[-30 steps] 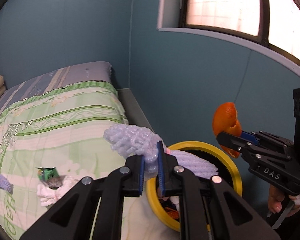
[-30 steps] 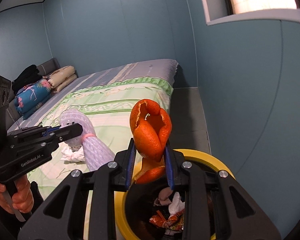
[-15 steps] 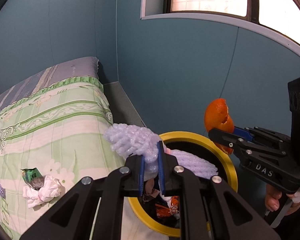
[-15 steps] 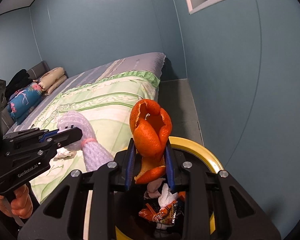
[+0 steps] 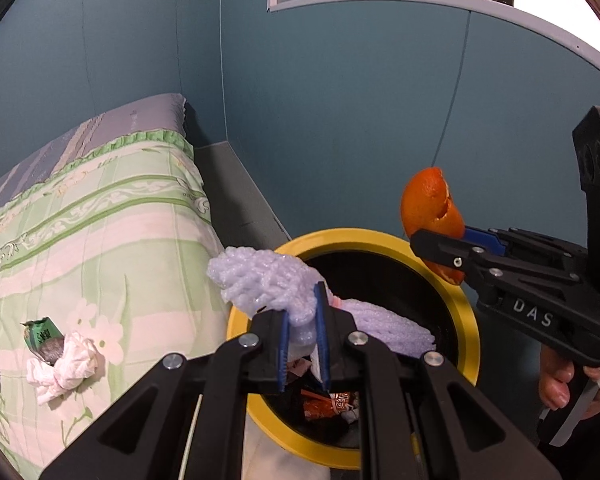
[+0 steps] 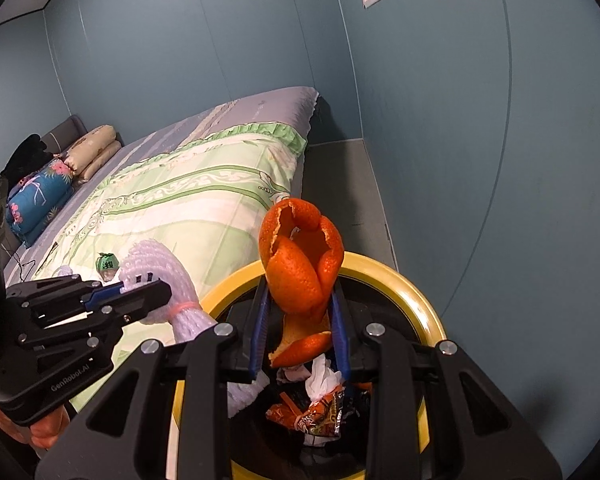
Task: Collect trash
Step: 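Open the left tool to drop the foam mesh while the right tool releases the orange peel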
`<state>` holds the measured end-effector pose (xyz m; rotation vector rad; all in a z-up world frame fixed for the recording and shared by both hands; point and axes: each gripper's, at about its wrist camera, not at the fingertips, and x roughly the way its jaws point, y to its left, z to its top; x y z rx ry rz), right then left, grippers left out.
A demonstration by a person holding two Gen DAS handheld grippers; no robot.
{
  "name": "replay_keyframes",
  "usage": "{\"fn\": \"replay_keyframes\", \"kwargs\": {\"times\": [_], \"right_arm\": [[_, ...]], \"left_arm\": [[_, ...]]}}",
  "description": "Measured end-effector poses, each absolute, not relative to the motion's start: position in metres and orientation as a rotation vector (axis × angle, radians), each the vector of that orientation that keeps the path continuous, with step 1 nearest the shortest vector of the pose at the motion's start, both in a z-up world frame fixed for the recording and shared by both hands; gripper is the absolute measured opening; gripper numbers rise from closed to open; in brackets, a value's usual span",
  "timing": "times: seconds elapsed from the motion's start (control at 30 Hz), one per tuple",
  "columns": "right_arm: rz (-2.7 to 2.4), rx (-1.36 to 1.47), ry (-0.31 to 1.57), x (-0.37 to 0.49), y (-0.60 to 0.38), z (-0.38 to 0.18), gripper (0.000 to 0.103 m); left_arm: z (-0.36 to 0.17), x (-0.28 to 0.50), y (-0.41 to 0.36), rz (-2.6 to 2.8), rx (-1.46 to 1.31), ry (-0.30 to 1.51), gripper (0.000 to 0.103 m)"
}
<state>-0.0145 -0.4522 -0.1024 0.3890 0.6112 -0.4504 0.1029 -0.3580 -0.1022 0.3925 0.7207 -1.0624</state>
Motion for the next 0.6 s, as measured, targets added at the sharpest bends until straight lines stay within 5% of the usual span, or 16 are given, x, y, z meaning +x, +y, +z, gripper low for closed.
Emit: {"fn": "replay_keyframes", "kwargs": {"times": [0.47,0.6], "right_arm": [[-0.458,0.426,0.639,-0.01,-0.463,-0.107,0.034],[-0.46,0.447,0.635,-0.01,-0.466,-0.108,0.04]], "left_arm": [[-0.111,0.118,-0.361,-1.084,0.36,0.779,0.016],[-0.109,0.123,-0.358,-1.068,0.352,0.772,0.032]]}}
